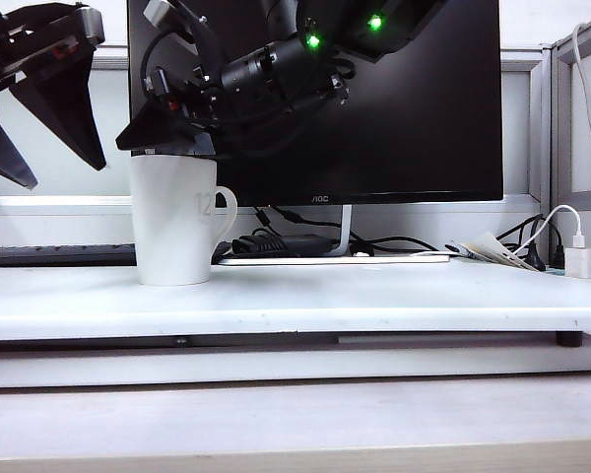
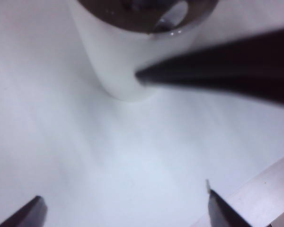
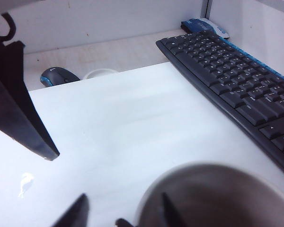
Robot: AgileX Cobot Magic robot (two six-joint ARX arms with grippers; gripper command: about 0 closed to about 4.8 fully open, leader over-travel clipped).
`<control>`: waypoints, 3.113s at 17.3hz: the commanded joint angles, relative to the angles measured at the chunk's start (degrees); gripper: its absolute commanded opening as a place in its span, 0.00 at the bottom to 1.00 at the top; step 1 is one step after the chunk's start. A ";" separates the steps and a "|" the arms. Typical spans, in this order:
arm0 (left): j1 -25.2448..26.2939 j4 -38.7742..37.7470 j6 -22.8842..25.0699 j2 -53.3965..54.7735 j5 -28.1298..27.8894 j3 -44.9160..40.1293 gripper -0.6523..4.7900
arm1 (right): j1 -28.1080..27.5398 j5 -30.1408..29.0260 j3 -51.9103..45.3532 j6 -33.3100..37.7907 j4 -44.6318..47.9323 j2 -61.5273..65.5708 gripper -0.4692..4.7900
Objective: Pick up a spoon and stir the liquid in the cup.
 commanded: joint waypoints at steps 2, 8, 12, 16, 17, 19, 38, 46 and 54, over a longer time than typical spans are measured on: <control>-0.04 -0.04 0.04 -0.07 0.04 0.11 1.00 | 0.15 0.00 0.15 0.04 -0.09 -0.13 0.09; -0.04 7.32 0.04 -0.07 0.11 0.13 1.00 | -0.70 0.04 0.24 4.61 2.99 -2.43 0.09; -0.04 15.91 0.02 -0.04 0.26 0.11 1.00 | -3.15 0.42 0.28 13.66 3.30 -5.92 0.09; -0.07 26.16 0.00 2.10 3.39 0.07 1.00 | -4.52 -0.66 4.66 16.74 1.31 -4.87 0.09; -0.07 27.96 0.00 3.54 4.33 0.07 1.00 | -4.83 -0.76 7.34 16.59 0.28 -4.07 0.09; -0.09 27.71 -0.02 5.01 4.28 0.07 1.00 | -4.98 -1.46 12.81 16.37 -2.56 -1.70 0.09; -0.02 20.41 1.55 4.22 2.56 0.09 1.00 | -6.05 0.61 16.61 -1.60 -25.42 0.92 0.09; -0.04 20.39 1.55 4.22 2.54 0.09 1.00 | -4.81 -9.25 16.66 -1.16 -16.02 0.92 0.09; -0.02 20.37 1.57 4.22 2.34 0.09 1.00 | -5.18 3.15 16.68 -1.22 -20.63 0.90 0.09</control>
